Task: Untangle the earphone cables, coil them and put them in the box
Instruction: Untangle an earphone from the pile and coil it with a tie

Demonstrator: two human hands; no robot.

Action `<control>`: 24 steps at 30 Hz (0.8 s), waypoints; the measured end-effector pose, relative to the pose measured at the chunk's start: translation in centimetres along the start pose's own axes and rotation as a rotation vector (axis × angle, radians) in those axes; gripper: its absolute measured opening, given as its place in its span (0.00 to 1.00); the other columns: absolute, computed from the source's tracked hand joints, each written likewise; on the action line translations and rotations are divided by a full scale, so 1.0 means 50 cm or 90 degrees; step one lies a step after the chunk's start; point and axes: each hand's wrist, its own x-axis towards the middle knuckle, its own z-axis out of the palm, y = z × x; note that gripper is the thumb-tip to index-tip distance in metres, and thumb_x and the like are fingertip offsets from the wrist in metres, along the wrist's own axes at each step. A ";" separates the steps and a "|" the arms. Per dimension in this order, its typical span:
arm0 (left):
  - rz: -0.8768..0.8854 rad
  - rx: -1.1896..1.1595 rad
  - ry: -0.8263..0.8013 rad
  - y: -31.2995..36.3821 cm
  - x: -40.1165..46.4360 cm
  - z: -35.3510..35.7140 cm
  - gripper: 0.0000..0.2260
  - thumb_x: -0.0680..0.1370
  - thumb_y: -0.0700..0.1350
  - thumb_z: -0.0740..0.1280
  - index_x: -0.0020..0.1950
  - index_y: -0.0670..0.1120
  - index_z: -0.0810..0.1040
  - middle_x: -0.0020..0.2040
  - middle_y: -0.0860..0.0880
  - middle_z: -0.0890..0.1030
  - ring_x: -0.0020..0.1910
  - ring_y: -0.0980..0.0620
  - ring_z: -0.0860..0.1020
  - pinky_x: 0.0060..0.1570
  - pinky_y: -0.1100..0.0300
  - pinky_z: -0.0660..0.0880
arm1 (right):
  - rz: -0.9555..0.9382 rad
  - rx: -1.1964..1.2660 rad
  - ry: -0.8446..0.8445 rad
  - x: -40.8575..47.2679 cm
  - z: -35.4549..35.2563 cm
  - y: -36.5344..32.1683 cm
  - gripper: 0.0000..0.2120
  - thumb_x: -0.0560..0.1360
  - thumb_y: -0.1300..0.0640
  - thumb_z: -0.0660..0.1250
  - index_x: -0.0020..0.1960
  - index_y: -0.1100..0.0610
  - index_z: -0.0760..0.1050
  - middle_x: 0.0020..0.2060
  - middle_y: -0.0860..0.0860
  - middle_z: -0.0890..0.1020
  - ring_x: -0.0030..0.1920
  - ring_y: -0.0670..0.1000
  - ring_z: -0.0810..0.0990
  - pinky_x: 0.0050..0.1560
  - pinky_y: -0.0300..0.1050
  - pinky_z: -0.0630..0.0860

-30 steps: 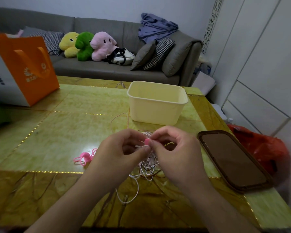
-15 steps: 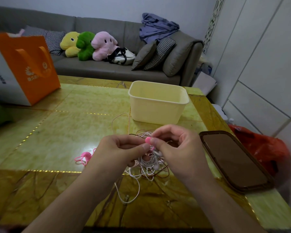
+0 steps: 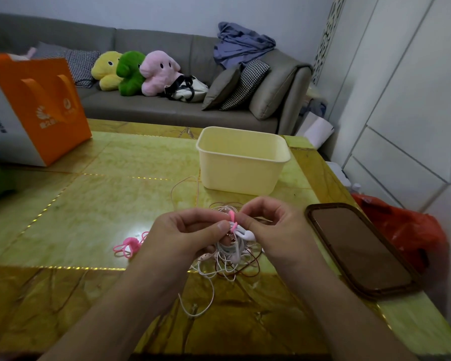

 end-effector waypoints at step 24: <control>0.115 0.112 0.097 0.010 -0.012 0.021 0.05 0.75 0.36 0.76 0.50 0.41 0.87 0.43 0.45 0.89 0.45 0.48 0.89 0.45 0.62 0.83 | 0.058 -0.038 -0.056 -0.019 0.016 -0.009 0.11 0.76 0.70 0.73 0.49 0.56 0.89 0.41 0.56 0.89 0.42 0.50 0.87 0.46 0.45 0.82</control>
